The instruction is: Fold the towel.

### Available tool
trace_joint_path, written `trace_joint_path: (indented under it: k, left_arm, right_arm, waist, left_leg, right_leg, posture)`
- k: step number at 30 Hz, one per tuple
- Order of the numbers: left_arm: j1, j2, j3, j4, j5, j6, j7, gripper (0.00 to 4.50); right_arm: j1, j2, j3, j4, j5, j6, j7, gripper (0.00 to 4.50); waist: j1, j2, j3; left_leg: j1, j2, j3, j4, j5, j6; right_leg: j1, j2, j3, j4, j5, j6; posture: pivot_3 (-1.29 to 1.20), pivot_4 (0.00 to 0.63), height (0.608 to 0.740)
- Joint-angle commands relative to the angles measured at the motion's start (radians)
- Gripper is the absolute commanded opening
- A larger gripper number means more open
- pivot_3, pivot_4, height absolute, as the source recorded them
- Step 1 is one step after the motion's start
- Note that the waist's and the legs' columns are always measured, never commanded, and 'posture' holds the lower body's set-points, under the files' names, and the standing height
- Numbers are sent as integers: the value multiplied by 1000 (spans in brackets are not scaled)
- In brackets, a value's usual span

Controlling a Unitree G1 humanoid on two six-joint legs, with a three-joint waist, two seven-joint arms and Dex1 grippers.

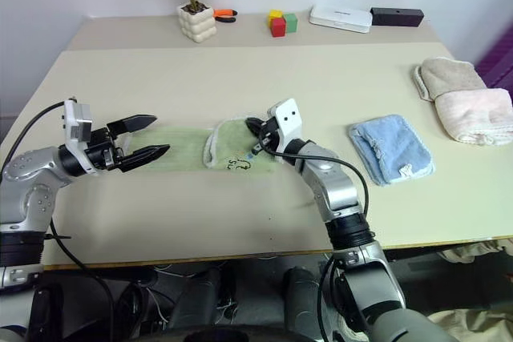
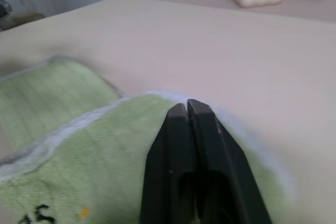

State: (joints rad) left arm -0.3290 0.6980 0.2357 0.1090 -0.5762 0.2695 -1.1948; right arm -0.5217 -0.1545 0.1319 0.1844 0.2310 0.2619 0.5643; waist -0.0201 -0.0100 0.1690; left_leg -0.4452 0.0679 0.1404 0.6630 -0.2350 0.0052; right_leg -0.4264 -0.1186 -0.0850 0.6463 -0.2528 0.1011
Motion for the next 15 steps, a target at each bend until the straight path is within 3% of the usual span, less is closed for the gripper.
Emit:
trace_joint_path:
  k: [1,7,12,15]
  left_arm:
    - [-11,15,15,-21,-2,-10,0,4500]
    - [10,15,22,-50,-9,1,15,4500]
    - [25,5,18,-71,-11,9,33,4500]
    - [35,-11,29,-83,-18,26,78,4500]
  right_arm:
    - [7,5,46,62,-78,-108,-4,34]
    - [-24,6,70,245,-203,-214,-100,34]
    - [-73,25,70,269,-215,-232,-100,34]
    - [-57,22,47,208,-152,-219,-27,812]
  waist:
    - [2,0,0]
    - [-1,0,0]
    - [0,0,0]
    - [-1,0,0]
  left_leg:
    - [0,0,0,0,0,0]
    - [0,0,0,0,1,-1]
    - [1,0,0,0,1,-2]
    - [1,0,0,0,1,-2]
  right_leg:
    - [0,0,0,0,0,0]
    - [0,0,0,0,0,0]
    - [1,0,0,1,0,0]
    - [1,0,0,1,0,0]
  posture:
    - [0,150,735]
    - [0,150,735]
    - [0,150,735]
    - [0,150,735]
